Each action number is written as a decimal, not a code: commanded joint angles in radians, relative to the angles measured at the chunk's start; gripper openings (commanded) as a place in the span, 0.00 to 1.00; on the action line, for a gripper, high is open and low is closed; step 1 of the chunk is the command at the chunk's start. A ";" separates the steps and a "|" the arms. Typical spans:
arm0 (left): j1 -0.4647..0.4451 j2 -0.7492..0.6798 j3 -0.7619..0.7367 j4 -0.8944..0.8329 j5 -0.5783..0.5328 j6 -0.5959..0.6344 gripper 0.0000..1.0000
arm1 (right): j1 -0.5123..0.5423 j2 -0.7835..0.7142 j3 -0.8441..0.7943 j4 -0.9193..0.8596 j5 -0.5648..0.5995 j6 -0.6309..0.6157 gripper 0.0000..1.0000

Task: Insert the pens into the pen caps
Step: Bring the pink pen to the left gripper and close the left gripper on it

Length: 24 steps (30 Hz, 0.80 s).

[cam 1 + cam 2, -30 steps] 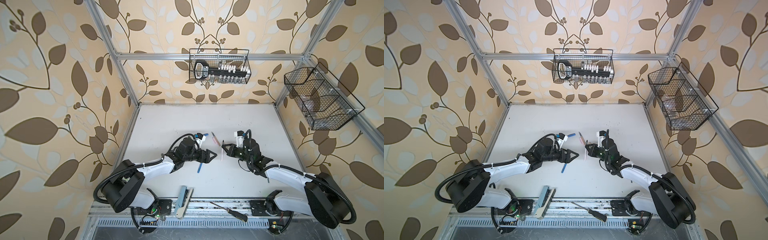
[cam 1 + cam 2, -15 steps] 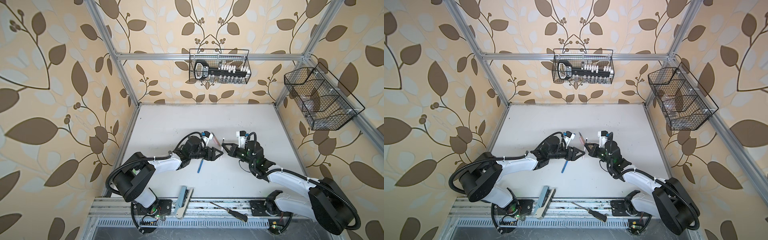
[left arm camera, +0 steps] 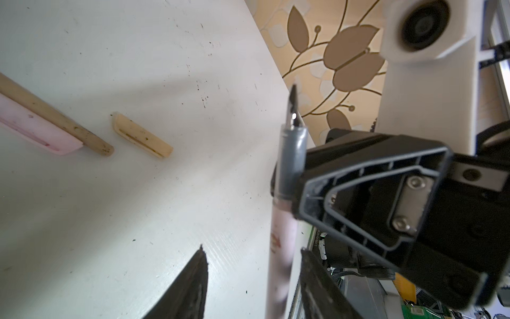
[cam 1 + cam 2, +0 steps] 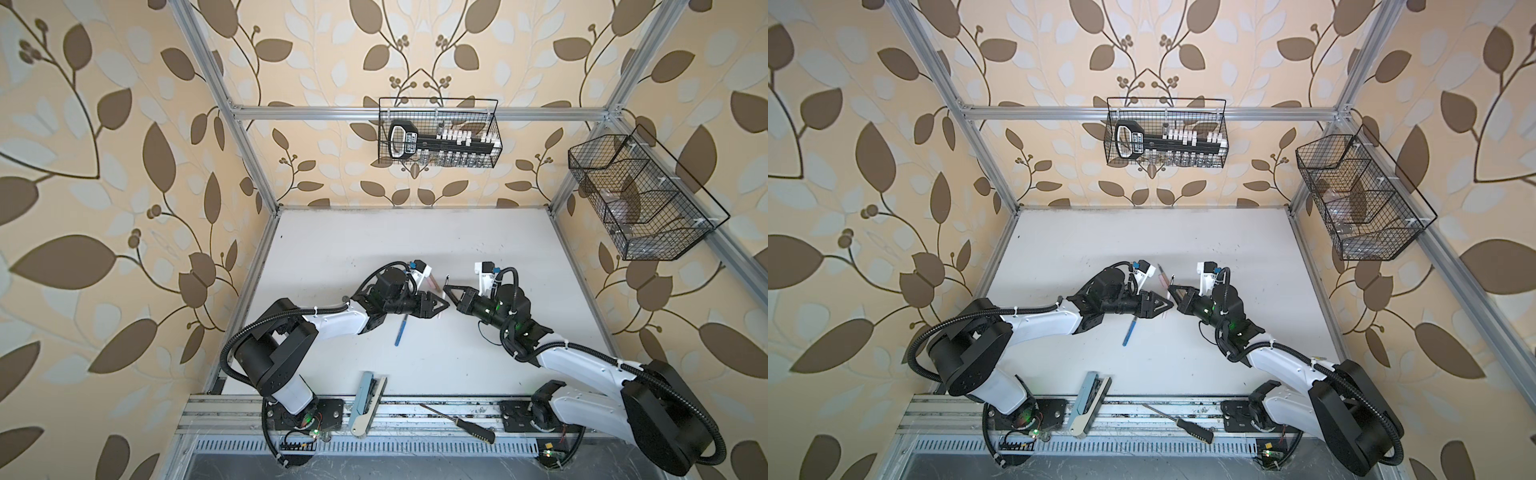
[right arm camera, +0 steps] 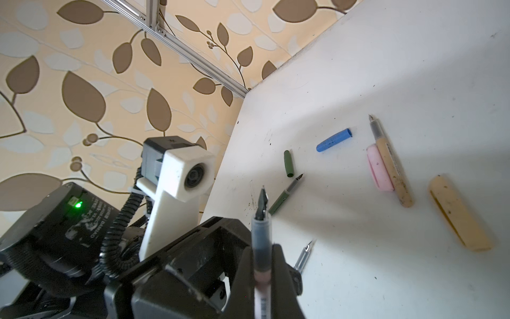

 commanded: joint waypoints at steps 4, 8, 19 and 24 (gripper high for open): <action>-0.016 0.025 0.066 -0.013 0.075 0.011 0.45 | 0.004 0.006 -0.018 0.048 -0.004 0.019 0.00; -0.022 0.039 0.084 -0.031 0.089 0.016 0.36 | 0.004 0.011 -0.017 0.049 0.001 0.014 0.00; -0.024 0.037 0.083 -0.081 0.080 0.032 0.23 | 0.001 -0.012 -0.044 0.030 0.033 -0.001 0.00; -0.024 0.029 0.086 -0.094 0.076 0.038 0.13 | -0.002 -0.025 -0.059 0.033 0.045 0.000 0.00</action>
